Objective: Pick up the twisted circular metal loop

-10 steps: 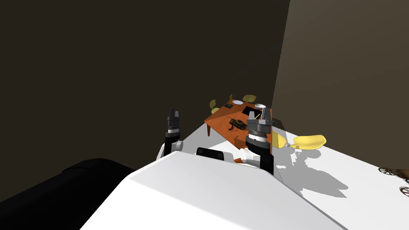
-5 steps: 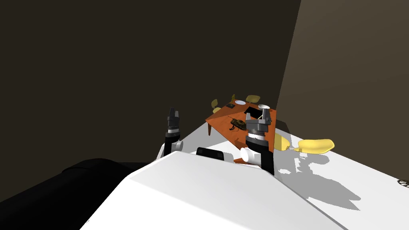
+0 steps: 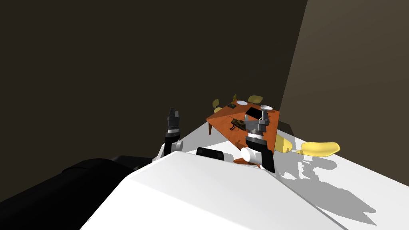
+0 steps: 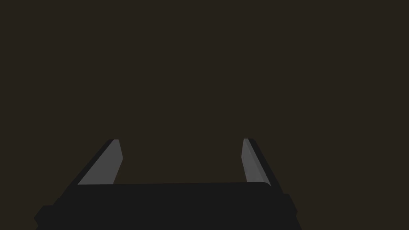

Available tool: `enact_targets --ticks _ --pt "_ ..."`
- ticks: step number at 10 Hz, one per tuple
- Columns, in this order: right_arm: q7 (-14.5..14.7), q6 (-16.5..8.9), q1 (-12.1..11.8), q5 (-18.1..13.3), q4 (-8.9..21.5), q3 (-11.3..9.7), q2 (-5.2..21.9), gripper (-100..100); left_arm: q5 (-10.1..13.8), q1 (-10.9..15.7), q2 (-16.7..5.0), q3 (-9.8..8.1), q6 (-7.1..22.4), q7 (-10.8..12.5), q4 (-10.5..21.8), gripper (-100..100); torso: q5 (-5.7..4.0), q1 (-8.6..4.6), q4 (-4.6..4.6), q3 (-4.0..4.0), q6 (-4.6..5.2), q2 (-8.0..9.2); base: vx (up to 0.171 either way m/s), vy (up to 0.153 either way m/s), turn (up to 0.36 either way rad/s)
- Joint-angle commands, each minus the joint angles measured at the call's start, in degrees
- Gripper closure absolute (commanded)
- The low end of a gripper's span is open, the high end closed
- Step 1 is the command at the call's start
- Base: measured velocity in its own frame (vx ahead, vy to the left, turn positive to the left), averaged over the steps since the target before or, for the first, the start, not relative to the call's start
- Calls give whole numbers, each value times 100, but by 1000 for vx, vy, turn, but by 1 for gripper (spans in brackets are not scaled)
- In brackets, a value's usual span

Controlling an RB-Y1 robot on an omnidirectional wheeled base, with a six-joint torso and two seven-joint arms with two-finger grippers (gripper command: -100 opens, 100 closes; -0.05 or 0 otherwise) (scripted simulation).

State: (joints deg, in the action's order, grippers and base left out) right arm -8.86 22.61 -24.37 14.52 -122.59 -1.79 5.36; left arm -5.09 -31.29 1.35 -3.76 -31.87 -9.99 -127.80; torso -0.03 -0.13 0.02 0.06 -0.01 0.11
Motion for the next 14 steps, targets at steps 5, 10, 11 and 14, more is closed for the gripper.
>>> enact_targets --ticks 5,10,11,14 --pt "-444 -317 174 813 374 112 121 -100 0 0 0 0 0 0 0 0 0 -2 1 2 0 4 -36 -29 85" --pt "-1046 -716 370 1694 914 264 297 -100 0 -1 0 0 0 0 0 0 -1 -2 0 -1 2 -2 -33 -33 113" --pt "-1046 -716 370 1872 914 264 297 -100 0 0 0 0 0 0 0 0 -1 -3 0 0 0 -1 -26 -37 65" --pt "-1260 -857 434 2291 1114 319 362 -100 0 -1 0 -1 0 0 0 0 -2 -6 0 -1 3 -3 -25 -33 76"
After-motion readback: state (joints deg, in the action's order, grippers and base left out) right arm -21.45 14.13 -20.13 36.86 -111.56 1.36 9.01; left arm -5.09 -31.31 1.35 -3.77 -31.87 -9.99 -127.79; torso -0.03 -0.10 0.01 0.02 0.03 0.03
